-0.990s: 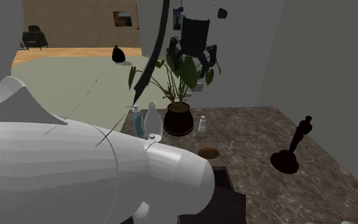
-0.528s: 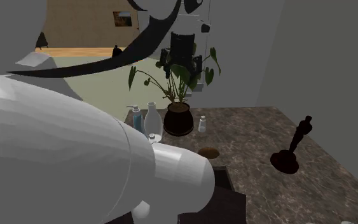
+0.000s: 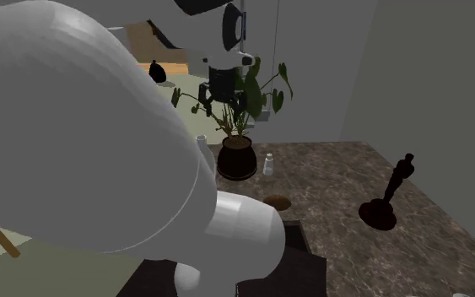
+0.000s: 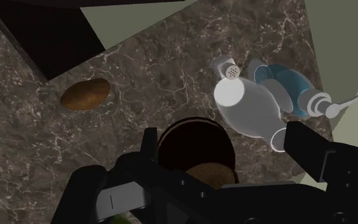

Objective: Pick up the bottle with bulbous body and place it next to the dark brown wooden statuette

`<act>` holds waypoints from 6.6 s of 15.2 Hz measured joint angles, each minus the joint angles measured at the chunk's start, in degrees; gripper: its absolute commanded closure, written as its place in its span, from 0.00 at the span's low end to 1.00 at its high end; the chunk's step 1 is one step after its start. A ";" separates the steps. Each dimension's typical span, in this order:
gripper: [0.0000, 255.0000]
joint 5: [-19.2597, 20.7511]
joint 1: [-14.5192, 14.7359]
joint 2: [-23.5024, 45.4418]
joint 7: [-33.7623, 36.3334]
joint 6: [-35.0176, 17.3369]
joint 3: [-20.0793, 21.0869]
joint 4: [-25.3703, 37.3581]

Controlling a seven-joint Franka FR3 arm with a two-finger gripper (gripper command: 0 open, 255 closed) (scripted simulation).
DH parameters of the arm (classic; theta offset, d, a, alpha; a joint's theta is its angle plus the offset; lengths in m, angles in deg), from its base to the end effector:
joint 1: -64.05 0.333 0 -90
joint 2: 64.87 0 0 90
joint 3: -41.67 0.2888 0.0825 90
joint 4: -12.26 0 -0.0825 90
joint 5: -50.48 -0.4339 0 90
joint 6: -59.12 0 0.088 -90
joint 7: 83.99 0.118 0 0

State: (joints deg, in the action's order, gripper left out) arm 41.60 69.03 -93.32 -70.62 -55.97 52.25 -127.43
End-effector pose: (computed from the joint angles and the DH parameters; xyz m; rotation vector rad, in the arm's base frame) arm 0.4468 0.1339 0.4302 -3.0719 0.0652 -0.0732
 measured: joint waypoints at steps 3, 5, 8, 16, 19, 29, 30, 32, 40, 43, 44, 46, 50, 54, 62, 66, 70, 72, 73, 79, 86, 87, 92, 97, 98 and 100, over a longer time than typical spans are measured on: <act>0.00 0.53 0.52 5.71 2.29 -4.95 2.82 1.11; 0.00 1.27 0.78 9.57 3.95 -8.02 4.57 2.03; 0.00 3.15 1.10 15.35 6.85 -12.10 7.07 3.80; 0.00 13.12 2.84 32.53 17.13 -20.16 11.46 11.82; 0.00 15.19 3.48 35.47 19.07 -21.98 11.54 12.60; 0.00 17.72 3.92 39.21 20.82 -25.81 10.90 12.19; 0.00 17.72 3.92 39.22 20.82 -25.82 10.90 12.19; 1.00 17.72 3.92 39.22 20.82 -25.82 10.90 12.19; 1.00 17.71 3.91 39.18 20.81 -25.82 10.90 12.18; 1.00 17.19 3.77 38.47 20.40 -24.99 11.05 12.33; 1.00 16.90 3.75 38.10 20.23 -24.31 11.15 12.67; 1.00 16.15 3.58 36.99 19.63 -23.09 11.33 12.89; 1.00 14.69 3.32 34.82 18.53 -20.23 11.63 13.80; 1.00 13.43 3.17 32.84 17.61 -17.38 11.81 14.87; 1.00 11.66 2.99 29.87 16.23 -11.79 11.89 17.76; 1.00 10.98 2.97 28.64 15.75 -8.63 11.90 19.80; 1.00 10.35 2.90 27.40 15.22 -5.83 11.82 21.46; 1.00 9.95 2.83 26.56 14.84 -4.15 11.72 22.38; 1.00 9.87 2.83 26.36 14.79 -3.49 11.72 22.86; 1.00 9.42 2.75 25.42 14.31 1.04 11.58 26.52; 1.00 9.12 2.79 24.70 14.21 6.49 11.58 31.30; 1.00 9.12 2.78 24.71 14.19 7.27 11.58 32.10; 1.00 9.12 2.72 24.73 14.06 10.98 11.51 35.82; 1.00 9.26 2.70 25.11 14.03 14.91 11.50 40.10; 1.00 9.29 2.69 25.20 14.01 15.86 11.50 41.14; 1.00 9.45 2.74 25.61 14.15 17.37 11.58 43.03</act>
State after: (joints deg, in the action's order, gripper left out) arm 51.05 71.77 -67.70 -56.47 -38.61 63.83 -84.40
